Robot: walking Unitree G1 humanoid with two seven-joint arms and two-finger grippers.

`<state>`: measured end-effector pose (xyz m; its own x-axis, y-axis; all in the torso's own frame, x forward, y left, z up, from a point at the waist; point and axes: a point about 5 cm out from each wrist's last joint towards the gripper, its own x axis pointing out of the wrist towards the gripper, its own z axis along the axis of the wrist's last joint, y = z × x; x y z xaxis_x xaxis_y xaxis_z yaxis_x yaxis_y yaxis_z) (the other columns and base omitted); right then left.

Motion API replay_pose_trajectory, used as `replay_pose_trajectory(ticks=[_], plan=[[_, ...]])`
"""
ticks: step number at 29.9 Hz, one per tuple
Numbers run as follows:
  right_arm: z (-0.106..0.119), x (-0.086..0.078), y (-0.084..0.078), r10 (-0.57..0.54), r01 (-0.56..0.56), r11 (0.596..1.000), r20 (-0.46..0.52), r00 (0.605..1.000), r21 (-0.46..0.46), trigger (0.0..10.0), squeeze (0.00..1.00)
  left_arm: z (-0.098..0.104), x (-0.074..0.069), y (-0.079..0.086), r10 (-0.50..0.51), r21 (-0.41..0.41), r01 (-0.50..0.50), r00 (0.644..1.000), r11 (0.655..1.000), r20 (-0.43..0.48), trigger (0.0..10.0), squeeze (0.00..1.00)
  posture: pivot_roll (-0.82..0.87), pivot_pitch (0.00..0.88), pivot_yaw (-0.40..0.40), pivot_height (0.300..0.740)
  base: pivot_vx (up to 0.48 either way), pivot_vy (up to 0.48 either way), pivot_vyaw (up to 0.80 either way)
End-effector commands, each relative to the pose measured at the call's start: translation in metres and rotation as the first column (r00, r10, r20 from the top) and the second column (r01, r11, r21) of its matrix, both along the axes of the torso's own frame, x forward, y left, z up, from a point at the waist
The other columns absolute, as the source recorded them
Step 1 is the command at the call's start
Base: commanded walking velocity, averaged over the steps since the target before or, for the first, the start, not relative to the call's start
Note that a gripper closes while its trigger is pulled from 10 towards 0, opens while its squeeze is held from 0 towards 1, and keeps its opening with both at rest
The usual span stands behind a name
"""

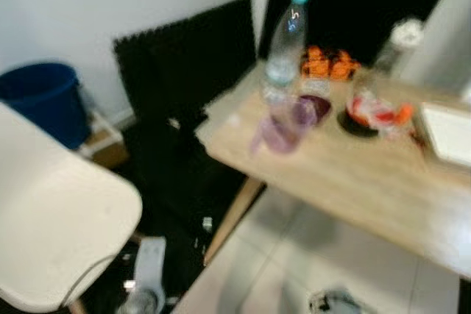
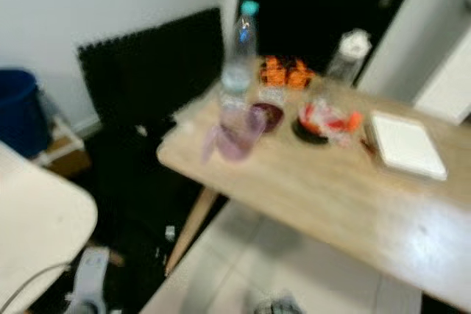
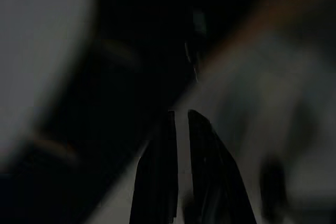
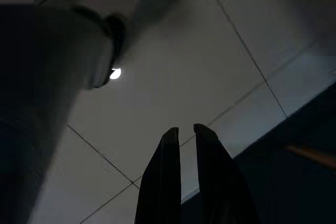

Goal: Restocking fridge

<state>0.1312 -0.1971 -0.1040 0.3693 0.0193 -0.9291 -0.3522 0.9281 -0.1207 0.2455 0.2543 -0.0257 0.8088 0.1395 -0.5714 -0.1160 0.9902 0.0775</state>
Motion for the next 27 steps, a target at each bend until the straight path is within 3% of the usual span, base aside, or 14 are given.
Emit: replay_pose_trajectory(ticks=[1, 4, 10, 11, 15, 22, 23, 25, 27], plan=[[0.000, 0.000, -0.004, -0.006, 0.006, 1.000, -0.002, 1.000, -0.011, 10.0, 0.00, -0.005, -0.006, -0.002, 0.011, -0.027, -0.011, 1.000, 1.000, -0.009, 10.0, 0.00, 0.11, 0.000, -0.072, 0.740, 0.000, 0.000, -0.77], [0.001, 0.000, -0.005, -0.004, 0.004, 1.000, -0.001, 1.000, -0.014, 10.0, 0.00, 0.020, 0.014, 0.016, 0.046, -0.042, -0.041, 0.992, 0.998, 0.117, 10.0, 0.00, 0.11, 0.000, -0.073, 0.740, 0.000, 0.000, -0.76], [0.001, 0.000, -0.005, -0.008, 0.008, 1.000, 0.001, 1.000, -0.013, 10.0, 0.00, 0.033, 0.021, 0.029, 0.109, -0.052, -0.101, 0.978, 0.993, 0.179, 10.0, 0.00, 0.10, 0.000, -0.069, 0.740, 0.000, 0.000, -0.76], [0.001, -0.001, -0.005, -0.010, 0.010, 1.000, 0.002, 1.000, -0.013, 10.0, 0.00, 0.045, 0.028, 0.039, 0.162, -0.089, -0.144, 0.957, 0.986, 0.240, 10.0, 0.00, 0.10, 0.000, -0.067, 0.740, 0.000, 0.000, -0.77], [0.000, -0.001, -0.005, -0.013, 0.013, 1.000, 0.001, 1.000, -0.013, 10.0, 0.00, 0.060, 0.037, 0.046, 0.204, -0.156, -0.160, 0.923, 0.975, 0.325, 10.0, 0.00, 0.10, 0.000, -0.066, 0.740, 0.000, 0.000, -0.77], [0.000, -0.001, -0.005, -0.016, 0.016, 1.000, 0.003, 1.000, -0.012, 10.0, 0.00, 0.090, 0.056, 0.053, 0.191, -0.186, -0.119, 0.874, 0.975, 0.446, 10.0, 0.00, 0.10, 0.000, -0.068, 0.740, 0.000, 0.000, -0.76], [0.000, -0.001, -0.006, -0.018, 0.018, 1.000, 0.005, 1.000, -0.012, 10.0, 0.00, 0.101, 0.062, 0.054, 0.177, -0.196, -0.090, 0.855, 0.976, 0.487, 10.0, 1.00, 0.10, 0.000, -0.068, 0.740, 0.000, 0.000, 0.00], [0.000, -0.001, -0.006, -0.021, 0.021, 1.000, 0.008, 1.000, -0.012, 10.0, 0.00, 0.124, 0.073, 0.058, 0.156, -0.201, -0.049, 0.810, 0.978, 0.566, 10.0, 1.00, 0.09, 0.000, -0.066, 0.740, 0.000, 0.000, 0.00], [0.000, -0.001, -0.006, -0.022, 0.022, 1.000, 0.009, 1.000, -0.012, 10.0, 0.00, 0.132, 0.076, 0.060, 0.153, -0.199, -0.041, 0.793, 0.979, 0.590, 10.0, 1.00, 0.09, 0.000, -0.066, 0.740, 0.000, 0.000, 0.00]])
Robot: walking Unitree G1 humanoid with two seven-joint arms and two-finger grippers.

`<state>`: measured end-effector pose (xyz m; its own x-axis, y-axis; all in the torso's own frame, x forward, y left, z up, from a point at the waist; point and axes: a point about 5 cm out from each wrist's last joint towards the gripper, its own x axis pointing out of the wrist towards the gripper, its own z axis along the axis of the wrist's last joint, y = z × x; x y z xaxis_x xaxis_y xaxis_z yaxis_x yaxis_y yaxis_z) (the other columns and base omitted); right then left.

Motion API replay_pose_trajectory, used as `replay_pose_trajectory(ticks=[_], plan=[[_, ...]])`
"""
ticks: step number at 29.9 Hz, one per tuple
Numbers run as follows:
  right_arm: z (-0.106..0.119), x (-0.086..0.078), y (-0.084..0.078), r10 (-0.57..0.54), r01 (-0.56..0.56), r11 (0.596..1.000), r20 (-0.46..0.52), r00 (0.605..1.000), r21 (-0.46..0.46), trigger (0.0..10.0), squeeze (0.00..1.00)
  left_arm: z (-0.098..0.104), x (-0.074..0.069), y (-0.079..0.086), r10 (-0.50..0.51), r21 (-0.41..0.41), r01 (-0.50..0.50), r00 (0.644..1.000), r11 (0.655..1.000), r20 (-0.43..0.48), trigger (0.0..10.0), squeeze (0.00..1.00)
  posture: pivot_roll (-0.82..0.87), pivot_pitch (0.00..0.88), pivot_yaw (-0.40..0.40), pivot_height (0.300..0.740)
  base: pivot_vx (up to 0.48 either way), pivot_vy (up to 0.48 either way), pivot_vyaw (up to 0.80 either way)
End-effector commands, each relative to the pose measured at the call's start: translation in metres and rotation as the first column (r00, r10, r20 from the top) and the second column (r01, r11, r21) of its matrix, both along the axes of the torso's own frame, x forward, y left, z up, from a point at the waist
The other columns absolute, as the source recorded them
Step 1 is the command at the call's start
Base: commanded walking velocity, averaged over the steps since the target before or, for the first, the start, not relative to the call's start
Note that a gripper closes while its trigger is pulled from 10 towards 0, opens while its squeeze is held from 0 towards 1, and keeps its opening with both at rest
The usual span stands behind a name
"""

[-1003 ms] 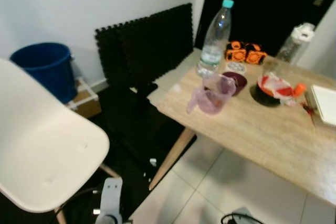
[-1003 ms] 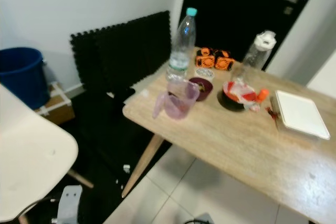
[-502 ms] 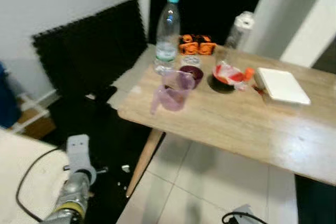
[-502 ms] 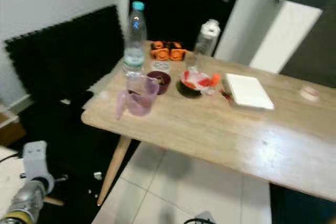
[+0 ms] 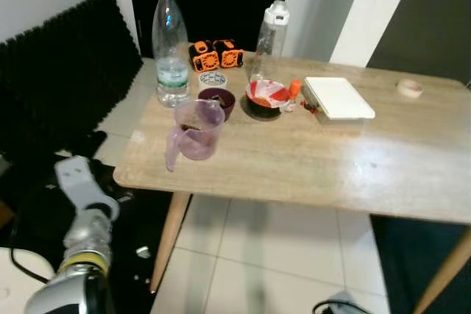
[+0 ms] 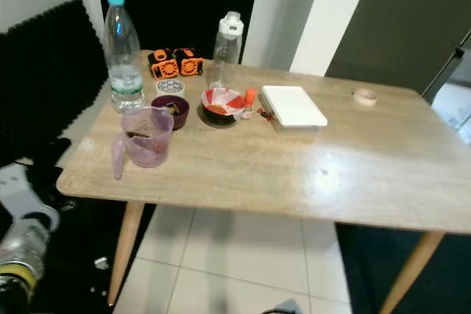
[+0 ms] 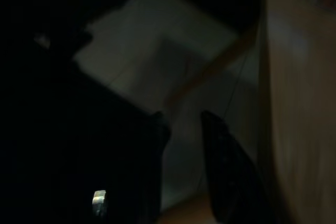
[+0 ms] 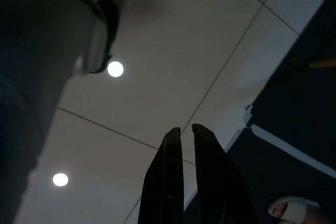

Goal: Restocking fridge

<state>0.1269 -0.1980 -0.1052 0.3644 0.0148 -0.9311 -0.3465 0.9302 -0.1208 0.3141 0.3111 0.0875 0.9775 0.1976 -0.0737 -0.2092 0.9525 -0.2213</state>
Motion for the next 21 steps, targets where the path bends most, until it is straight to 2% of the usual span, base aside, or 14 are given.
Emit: replay_pose_trajectory(ticks=[1, 5, 9, 12, 14, 16, 17, 19, 21], plan=[[0.002, 0.003, -0.005, -0.015, 0.015, 1.000, 0.015, 1.000, -0.010, 10.0, 0.00, 0.026, 0.010, 0.006, -0.009, 0.038, 0.005, 0.995, 0.999, 0.098, 10.0, 1.00, 0.09, 0.000, -0.066, 0.740, 0.000, 0.000, 0.00], [0.002, 0.003, -0.005, -0.015, 0.016, 1.000, 0.015, 1.000, -0.011, 10.0, 0.00, 0.043, 0.012, 0.018, 0.057, 0.080, -0.068, 0.989, 0.994, 0.135, 10.0, 1.00, 0.09, 0.000, -0.066, 0.740, 0.000, 0.000, 0.00], [0.002, 0.003, -0.005, -0.016, 0.016, 1.000, 0.014, 1.000, -0.012, 10.0, 0.00, 0.038, 0.006, 0.031, 0.177, 0.147, -0.182, 0.983, 0.972, 0.049, 10.0, 1.00, 0.09, 0.000, -0.066, 0.740, 0.000, 0.000, 0.00], [0.002, 0.003, -0.005, -0.017, 0.017, 1.000, 0.014, 1.000, -0.011, 10.0, 0.00, 0.035, 0.004, 0.031, 0.170, 0.100, -0.175, 0.984, 0.979, 0.059, 10.0, 1.00, 0.09, 0.000, -0.062, 0.740, 0.000, 0.000, 0.00], [0.002, 0.003, -0.005, -0.018, 0.018, 1.000, 0.014, 1.000, -0.010, 10.0, 0.00, 0.037, 0.007, 0.023, 0.077, 0.032, -0.082, 0.989, 0.996, 0.129, 10.0, 1.00, 0.08, 0.000, -0.062, 0.740, 0.000, 0.000, 0.00], [0.002, 0.003, -0.005, -0.017, 0.017, 1.000, 0.013, 1.000, -0.010, 10.0, 0.00, 0.042, 0.011, 0.015, -0.027, 0.018, 0.024, 0.983, 1.000, 0.184, 10.0, 1.00, 0.08, 0.000, -0.062, 0.740, 0.000, 0.000, 0.00], [0.002, 0.003, -0.005, -0.017, 0.017, 1.000, 0.013, 1.000, -0.010, 10.0, 0.00, 0.042, 0.011, 0.015, -0.027, 0.018, 0.024, 0.983, 1.000, 0.184, 10.0, 1.00, 0.08, 0.000, -0.062, 0.740, 0.000, 0.000, 0.00], [0.002, 0.003, -0.005, -0.015, 0.015, 1.000, 0.013, 1.000, -0.011, 10.0, 0.00, 0.045, 0.011, 0.013, -0.114, 0.016, 0.113, 0.970, 0.993, 0.216, 10.0, 1.00, 0.08, 0.000, -0.062, 0.740, 0.000, 0.000, 0.00], [0.002, 0.003, -0.005, -0.014, 0.014, 1.000, 0.013, 1.000, -0.011, 10.0, 0.00, 0.046, 0.010, 0.014, -0.128, 0.011, 0.129, 0.966, 0.992, 0.225, 10.0, 1.00, 0.08, 0.000, -0.062, 0.740, 0.000, 0.000, 0.00]])
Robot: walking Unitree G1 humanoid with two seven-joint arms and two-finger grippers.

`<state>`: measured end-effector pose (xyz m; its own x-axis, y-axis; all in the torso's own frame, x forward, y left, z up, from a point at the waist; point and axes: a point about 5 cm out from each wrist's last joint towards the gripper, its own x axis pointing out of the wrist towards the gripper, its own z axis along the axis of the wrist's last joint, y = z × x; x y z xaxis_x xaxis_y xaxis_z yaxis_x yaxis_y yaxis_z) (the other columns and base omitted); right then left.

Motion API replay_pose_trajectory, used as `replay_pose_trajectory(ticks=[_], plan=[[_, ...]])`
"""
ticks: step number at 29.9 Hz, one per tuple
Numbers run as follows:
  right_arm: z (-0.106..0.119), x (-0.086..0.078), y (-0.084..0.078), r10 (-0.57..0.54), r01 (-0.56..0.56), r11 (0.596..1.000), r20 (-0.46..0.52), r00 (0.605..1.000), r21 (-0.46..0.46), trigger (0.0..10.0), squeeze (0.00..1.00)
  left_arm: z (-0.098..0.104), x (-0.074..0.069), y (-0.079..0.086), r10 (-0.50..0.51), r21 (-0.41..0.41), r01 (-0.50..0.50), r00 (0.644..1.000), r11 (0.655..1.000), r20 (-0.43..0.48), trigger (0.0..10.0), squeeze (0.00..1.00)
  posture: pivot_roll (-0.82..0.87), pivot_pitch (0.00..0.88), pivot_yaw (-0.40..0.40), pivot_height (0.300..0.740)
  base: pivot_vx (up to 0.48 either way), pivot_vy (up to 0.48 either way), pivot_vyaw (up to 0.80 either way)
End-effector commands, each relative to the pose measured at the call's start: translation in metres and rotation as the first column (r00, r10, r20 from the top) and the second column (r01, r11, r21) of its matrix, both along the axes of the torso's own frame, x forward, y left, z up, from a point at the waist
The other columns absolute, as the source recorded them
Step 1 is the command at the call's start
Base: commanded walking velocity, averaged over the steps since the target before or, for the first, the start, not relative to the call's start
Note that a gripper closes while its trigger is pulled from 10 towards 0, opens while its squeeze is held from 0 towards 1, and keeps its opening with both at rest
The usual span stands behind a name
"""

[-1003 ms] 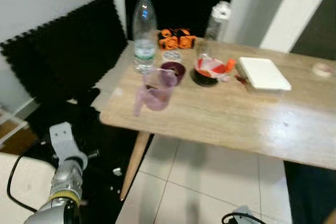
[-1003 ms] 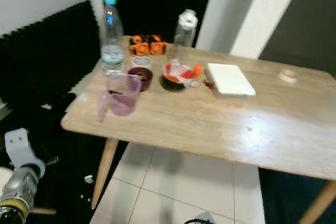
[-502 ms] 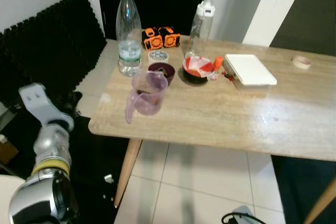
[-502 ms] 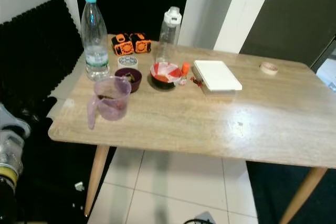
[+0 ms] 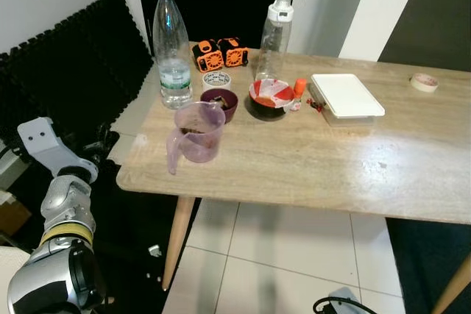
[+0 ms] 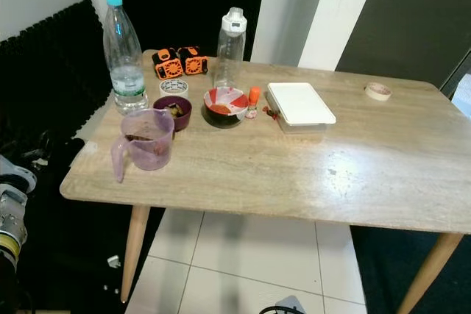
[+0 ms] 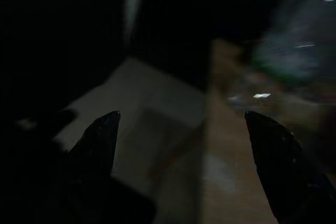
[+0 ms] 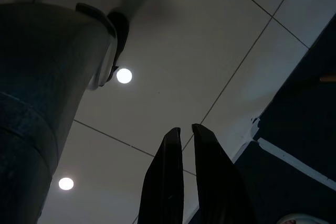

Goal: Restocking fridge

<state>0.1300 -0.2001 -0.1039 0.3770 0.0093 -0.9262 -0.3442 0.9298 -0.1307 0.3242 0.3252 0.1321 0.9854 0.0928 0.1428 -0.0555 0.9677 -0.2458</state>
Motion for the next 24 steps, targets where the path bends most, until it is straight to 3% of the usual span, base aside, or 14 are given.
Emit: replay_pose_trajectory(ticks=[1, 2, 3, 4, 8, 9, 10, 14, 17, 19, 24], plan=[[0.000, 0.000, -0.002, -0.014, 0.014, 1.000, 0.000, 1.000, -0.005, 10.0, 0.00, 0.002, -0.003, 0.002, -0.081, -0.027, 0.082, 0.996, 0.996, 0.030, 10.0, 1.00, 0.08, 0.000, -0.061, 0.740, 0.000, 0.000, 0.00], [0.000, 0.000, -0.002, -0.014, 0.014, 1.000, 0.000, 1.000, -0.005, 10.0, 0.00, 0.002, -0.003, 0.002, -0.081, -0.027, 0.082, 0.996, 0.996, 0.030, 10.0, 1.00, 0.08, 0.000, -0.061, 0.740, 0.000, 0.000, 0.00], [0.000, 0.000, -0.002, -0.015, 0.015, 1.000, 0.000, 1.000, -0.004, 10.0, 0.00, 0.003, -0.004, 0.001, -0.119, -0.036, 0.120, 0.992, 0.992, 0.047, 10.0, 0.66, 0.08, 0.000, -0.060, 0.740, 0.000, 0.000, 0.00], [0.000, 0.000, -0.002, -0.016, 0.016, 1.000, 0.001, 1.000, -0.003, 10.0, 0.00, 0.004, -0.006, 0.001, -0.176, -0.036, 0.179, 0.982, 0.983, 0.068, 10.0, 0.00, 0.08, 0.000, -0.060, 0.740, 0.000, 0.000, 0.00], [0.000, 0.000, -0.002, -0.016, 0.016, 1.000, 0.000, 1.000, -0.001, 10.0, 0.00, 0.006, -0.009, -0.002, -0.284, -0.017, 0.287, 0.955, 0.958, 0.089, 10.0, 0.00, 0.08, 0.000, -0.060, 0.740, 0.000, 0.000, 0.00], [0.000, 0.000, -0.002, -0.012, 0.012, 1.000, -0.002, 1.000, 0.001, 10.0, 0.00, 0.004, -0.012, -0.009, -0.422, 0.023, 0.422, 0.903, 0.906, 0.080, 10.0, 0.00, 0.09, 0.000, -0.061, 0.740, 0.000, 0.000, 0.00], [0.000, 0.000, -0.002, -0.010, 0.010, 1.000, -0.003, 1.000, 0.002, 10.0, 0.00, 0.003, -0.014, -0.013, -0.474, 0.041, 0.472, 0.878, 0.880, 0.063, 10.0, 0.00, 0.09, 0.000, -0.061, 0.740, 0.000, 0.000, 0.00], [0.000, 0.000, -0.001, -0.008, 0.008, 1.000, -0.004, 1.000, 0.003, 10.0, 0.00, -0.013, -0.015, -0.032, -0.581, 0.137, 0.589, 0.808, 0.796, -0.099, 10.0, 0.00, 0.09, 0.000, -0.061, 0.740, 0.000, 0.000, 0.00], [0.000, 0.000, -0.001, -0.007, 0.007, 1.000, -0.004, 1.000, 0.002, 10.0, 0.00, -0.016, -0.015, -0.035, -0.593, 0.152, 0.606, 0.795, 0.781, -0.124, 10.0, 0.00, 0.09, 0.000, -0.061, 0.740, 0.000, 0.000, 0.00], [0.000, 0.000, -0.002, -0.006, 0.006, 1.000, -0.003, 1.000, 0.002, 10.0, 0.00, -0.020, -0.015, -0.043, -0.611, 0.190, 0.631, 0.776, 0.752, -0.160, 10.0, 0.00, 0.10, 0.000, -0.063, 0.740, 0.000, 0.000, 0.00], [0.000, 0.000, -0.001, -0.002, 0.002, 1.000, -0.003, 1.000, 0.001, 10.0, 0.00, -0.023, -0.012, -0.056, -0.606, 0.256, 0.636, 0.771, 0.728, -0.194, 10.0, 0.00, 0.10, 0.000, -0.063, 0.740, 0.000, 0.000, 0.00]])
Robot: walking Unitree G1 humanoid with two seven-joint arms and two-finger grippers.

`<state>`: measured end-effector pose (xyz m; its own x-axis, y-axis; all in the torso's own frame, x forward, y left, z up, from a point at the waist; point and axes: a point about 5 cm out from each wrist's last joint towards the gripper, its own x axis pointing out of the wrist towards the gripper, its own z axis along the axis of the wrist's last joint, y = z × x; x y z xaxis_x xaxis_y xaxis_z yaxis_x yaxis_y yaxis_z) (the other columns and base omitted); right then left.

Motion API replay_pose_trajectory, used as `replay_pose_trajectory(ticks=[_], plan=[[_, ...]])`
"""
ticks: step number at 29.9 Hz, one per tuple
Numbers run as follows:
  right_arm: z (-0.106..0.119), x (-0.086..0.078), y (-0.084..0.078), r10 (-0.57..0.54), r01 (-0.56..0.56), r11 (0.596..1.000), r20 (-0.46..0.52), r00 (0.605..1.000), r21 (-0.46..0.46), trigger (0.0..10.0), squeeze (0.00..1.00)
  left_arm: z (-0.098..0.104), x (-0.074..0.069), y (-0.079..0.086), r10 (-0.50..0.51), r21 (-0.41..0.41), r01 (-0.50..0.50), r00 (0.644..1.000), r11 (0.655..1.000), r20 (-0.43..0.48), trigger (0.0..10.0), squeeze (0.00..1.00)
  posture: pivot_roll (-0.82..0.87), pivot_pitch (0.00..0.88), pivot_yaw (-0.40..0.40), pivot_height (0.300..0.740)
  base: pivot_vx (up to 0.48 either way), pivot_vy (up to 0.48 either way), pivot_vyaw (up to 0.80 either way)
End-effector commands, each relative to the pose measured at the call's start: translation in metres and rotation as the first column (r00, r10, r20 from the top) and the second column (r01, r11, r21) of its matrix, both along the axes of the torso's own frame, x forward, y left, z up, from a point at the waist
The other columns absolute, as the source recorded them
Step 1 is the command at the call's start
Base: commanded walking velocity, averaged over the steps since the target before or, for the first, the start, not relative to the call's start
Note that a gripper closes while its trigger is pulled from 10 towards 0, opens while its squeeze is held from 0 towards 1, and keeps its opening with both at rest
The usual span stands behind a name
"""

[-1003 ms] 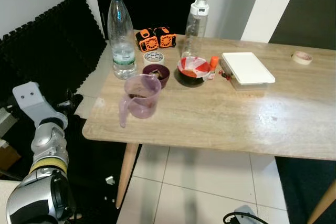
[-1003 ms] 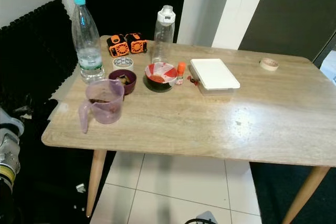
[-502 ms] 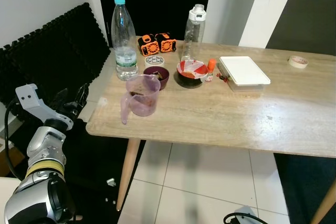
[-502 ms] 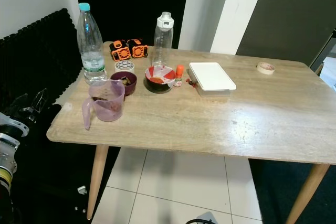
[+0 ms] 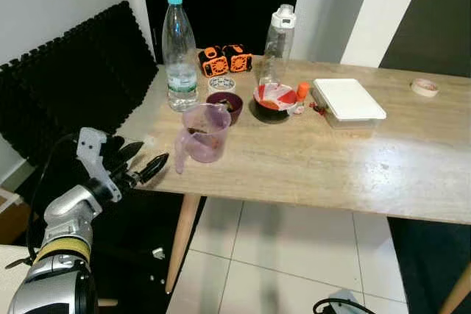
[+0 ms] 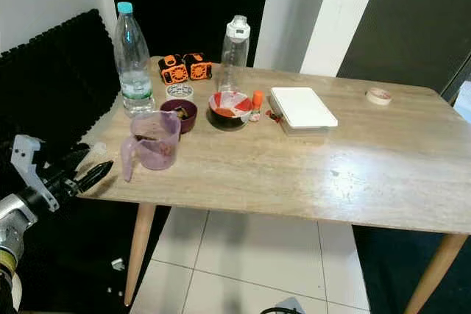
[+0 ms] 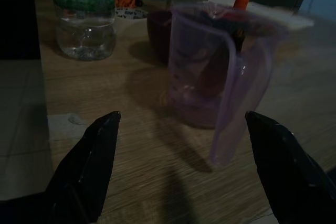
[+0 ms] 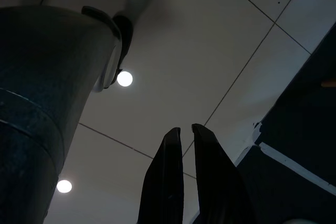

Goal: Restocking fridge

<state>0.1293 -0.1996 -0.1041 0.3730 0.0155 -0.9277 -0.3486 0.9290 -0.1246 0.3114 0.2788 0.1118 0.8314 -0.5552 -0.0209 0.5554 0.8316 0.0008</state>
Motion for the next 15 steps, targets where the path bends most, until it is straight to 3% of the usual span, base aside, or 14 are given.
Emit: replay_pose_trajectory(ticks=[1, 7, 9, 14, 15], plan=[[0.000, 0.000, -0.002, -0.005, 0.005, 1.000, 0.002, 1.000, -0.004, 10.0, 0.00, -0.004, 0.002, -0.013, -0.033, 0.042, 0.032, 0.999, 0.999, 0.007, 10.0, 0.00, 0.10, 0.000, -0.063, 0.740, 0.000, 0.000, 0.00], [0.000, 0.000, -0.002, -0.004, 0.004, 1.000, 0.002, 1.000, -0.004, 10.0, 0.00, -0.007, 0.002, -0.018, -0.043, 0.072, 0.043, 0.999, 0.996, -0.002, 10.0, 0.00, 0.10, 0.000, -0.063, 0.740, 0.000, 0.000, 0.00], [0.000, 0.001, -0.002, -0.005, 0.005, 1.000, 0.001, 1.000, -0.003, 10.0, 0.00, -0.012, 0.004, -0.027, -0.037, 0.115, 0.038, 0.999, 0.993, -0.006, 10.0, 0.00, 0.10, 0.000, -0.064, 0.740, 0.000, 0.000, 0.00], [0.000, 0.001, -0.002, -0.006, 0.006, 1.000, 0.001, 1.000, -0.001, 10.0, 0.00, -0.014, 0.005, -0.032, -0.037, 0.116, 0.037, 0.999, 0.993, 0.001, 10.0, 0.00, 0.10, 0.000, -0.064, 0.740, 0.000, 0.000, 0.00], [0.000, 0.001, -0.001, -0.007, 0.007, 1.000, 0.001, 1.000, 0.002, 10.0, 0.00, -0.017, 0.007, -0.040, -0.041, 0.125, 0.041, 0.999, 0.991, -0.003, 10.0, 0.00, 0.10, 0.000, -0.063, 0.740, 0.000, 0.000, 0.00]])
